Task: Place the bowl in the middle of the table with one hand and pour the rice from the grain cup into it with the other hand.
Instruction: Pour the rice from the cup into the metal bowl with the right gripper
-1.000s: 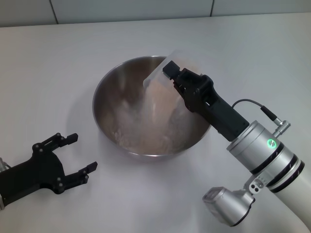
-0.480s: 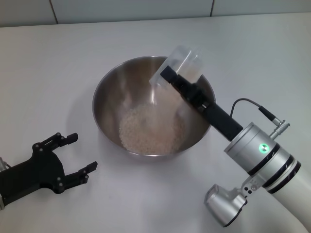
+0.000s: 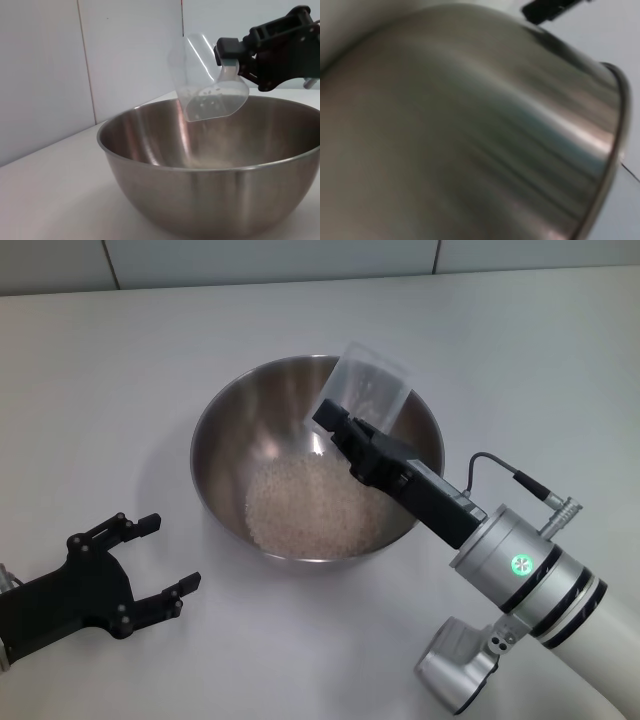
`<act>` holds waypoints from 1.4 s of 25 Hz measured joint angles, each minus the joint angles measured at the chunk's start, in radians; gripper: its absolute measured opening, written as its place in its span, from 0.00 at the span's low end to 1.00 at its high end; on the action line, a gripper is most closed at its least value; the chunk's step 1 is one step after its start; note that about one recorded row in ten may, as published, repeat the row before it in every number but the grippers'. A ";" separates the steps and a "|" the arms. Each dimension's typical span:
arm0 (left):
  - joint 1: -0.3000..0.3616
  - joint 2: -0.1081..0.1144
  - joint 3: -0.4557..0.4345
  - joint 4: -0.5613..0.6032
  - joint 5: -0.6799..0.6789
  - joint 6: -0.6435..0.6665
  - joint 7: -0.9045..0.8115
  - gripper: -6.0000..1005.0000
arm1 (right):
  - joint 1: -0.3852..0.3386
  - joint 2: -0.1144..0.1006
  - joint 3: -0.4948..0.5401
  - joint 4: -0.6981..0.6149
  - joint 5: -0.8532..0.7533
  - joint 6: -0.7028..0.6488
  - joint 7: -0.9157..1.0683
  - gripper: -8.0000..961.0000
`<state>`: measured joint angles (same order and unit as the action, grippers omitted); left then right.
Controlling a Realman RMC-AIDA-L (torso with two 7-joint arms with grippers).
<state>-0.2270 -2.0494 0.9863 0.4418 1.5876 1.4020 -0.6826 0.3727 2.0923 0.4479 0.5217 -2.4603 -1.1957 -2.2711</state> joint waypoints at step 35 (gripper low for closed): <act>-0.001 0.002 -0.005 0.003 0.000 0.004 -0.004 0.83 | -0.051 -0.003 -0.022 0.126 0.271 -0.120 1.422 0.02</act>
<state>-0.2284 -2.0478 0.9809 0.4445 1.5877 1.4060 -0.6863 0.3216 2.0893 0.4257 0.6481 -2.1895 -1.3161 -0.8492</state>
